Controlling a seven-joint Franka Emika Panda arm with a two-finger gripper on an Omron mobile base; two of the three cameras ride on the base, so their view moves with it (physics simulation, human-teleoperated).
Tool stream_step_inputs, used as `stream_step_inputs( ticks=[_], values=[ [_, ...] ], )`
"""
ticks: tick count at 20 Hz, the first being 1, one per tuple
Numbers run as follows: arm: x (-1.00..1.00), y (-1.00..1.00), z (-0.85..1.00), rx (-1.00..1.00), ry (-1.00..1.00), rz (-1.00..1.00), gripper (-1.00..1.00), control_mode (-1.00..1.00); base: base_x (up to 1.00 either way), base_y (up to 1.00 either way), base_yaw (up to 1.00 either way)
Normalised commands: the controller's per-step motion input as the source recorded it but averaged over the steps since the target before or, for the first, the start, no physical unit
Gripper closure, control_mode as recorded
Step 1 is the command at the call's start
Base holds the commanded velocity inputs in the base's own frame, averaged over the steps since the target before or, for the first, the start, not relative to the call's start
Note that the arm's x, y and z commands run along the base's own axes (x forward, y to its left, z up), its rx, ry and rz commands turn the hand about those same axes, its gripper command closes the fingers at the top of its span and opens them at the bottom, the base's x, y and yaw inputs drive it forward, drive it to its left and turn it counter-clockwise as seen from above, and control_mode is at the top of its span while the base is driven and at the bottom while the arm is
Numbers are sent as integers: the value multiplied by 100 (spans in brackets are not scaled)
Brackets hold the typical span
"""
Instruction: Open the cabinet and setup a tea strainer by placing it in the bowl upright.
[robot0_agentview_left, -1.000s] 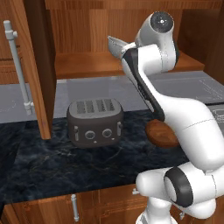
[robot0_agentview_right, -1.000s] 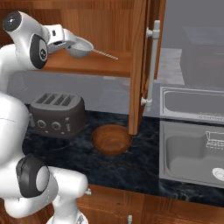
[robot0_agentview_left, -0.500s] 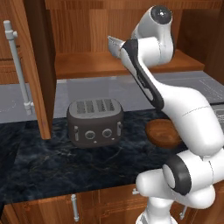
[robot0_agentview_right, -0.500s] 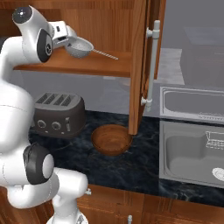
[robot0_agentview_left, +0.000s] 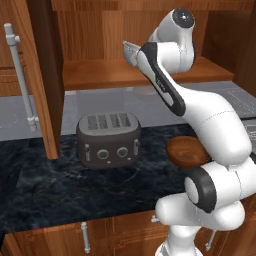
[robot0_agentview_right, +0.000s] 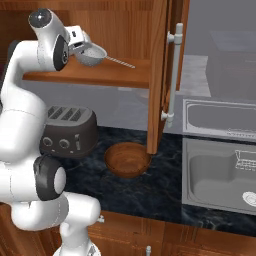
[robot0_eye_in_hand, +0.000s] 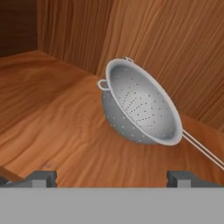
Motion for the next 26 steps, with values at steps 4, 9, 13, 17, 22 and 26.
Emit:
stream_step_inputs(
  ticks=[4,9,13,17,22,26],
  values=[
    [38,0,-3,0,0,1,-100,-100,0,0,0],
    [39,0,0,0,1,0,-100,-100,0,0,0],
    [41,3,0,0,5,0,-100,-100,0,0,0],
    [34,4,0,0,6,0,-100,-100,0,0,0],
    [32,0,0,0,5,0,-100,-100,0,0,0],
    [25,6,0,0,5,0,-100,-100,0,0,0]
  ],
)
